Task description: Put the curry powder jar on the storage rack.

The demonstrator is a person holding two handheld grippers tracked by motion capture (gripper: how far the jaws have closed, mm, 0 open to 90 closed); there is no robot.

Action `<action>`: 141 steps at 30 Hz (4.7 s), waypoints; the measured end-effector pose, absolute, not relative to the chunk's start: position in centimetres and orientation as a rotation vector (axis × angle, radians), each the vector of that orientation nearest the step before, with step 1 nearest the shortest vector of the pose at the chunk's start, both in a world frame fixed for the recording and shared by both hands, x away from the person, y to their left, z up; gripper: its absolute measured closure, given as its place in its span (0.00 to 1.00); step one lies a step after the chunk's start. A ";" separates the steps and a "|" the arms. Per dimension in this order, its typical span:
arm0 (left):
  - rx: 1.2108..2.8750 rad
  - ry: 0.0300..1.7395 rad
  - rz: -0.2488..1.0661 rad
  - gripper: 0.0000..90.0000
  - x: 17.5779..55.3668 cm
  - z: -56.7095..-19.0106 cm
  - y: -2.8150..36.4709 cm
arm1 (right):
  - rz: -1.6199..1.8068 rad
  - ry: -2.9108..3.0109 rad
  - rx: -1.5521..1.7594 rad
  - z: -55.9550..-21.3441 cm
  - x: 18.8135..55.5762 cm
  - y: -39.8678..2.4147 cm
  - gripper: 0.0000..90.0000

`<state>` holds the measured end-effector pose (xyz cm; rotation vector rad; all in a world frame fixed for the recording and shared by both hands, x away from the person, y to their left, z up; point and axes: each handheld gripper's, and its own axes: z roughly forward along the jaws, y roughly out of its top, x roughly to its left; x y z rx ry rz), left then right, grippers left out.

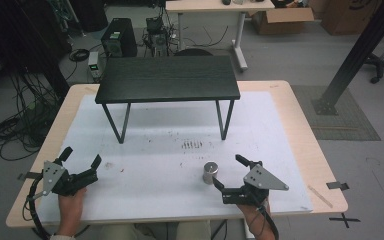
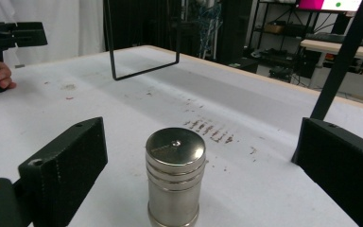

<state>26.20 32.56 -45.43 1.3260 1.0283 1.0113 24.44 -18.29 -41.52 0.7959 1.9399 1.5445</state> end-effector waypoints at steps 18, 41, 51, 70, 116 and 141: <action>1.324 1.029 1.011 0.00 26.2 -45.4 32.6 | 1.511 2.042 0.819 -42.8 25.8 -16.4 0.04; 1.317 1.025 1.012 0.00 26.1 -45.5 32.6 | 1.518 2.074 0.891 -44.6 27.1 -15.7 0.19; 1.317 1.025 1.013 0.00 26.1 -45.5 32.6 | 1.523 2.103 0.889 -44.7 27.3 -15.7 0.35; 1.313 1.025 1.015 0.00 26.1 -45.5 32.6 | 1.527 2.118 0.871 -44.6 27.2 -15.6 0.54; 1.310 1.023 1.016 0.00 26.1 -45.5 32.6 | 1.659 2.083 0.639 -30.6 28.8 -13.7 0.54; 1.310 1.022 1.016 0.00 26.1 -45.5 32.6 | 1.708 2.081 0.543 -24.3 31.9 -11.4 0.54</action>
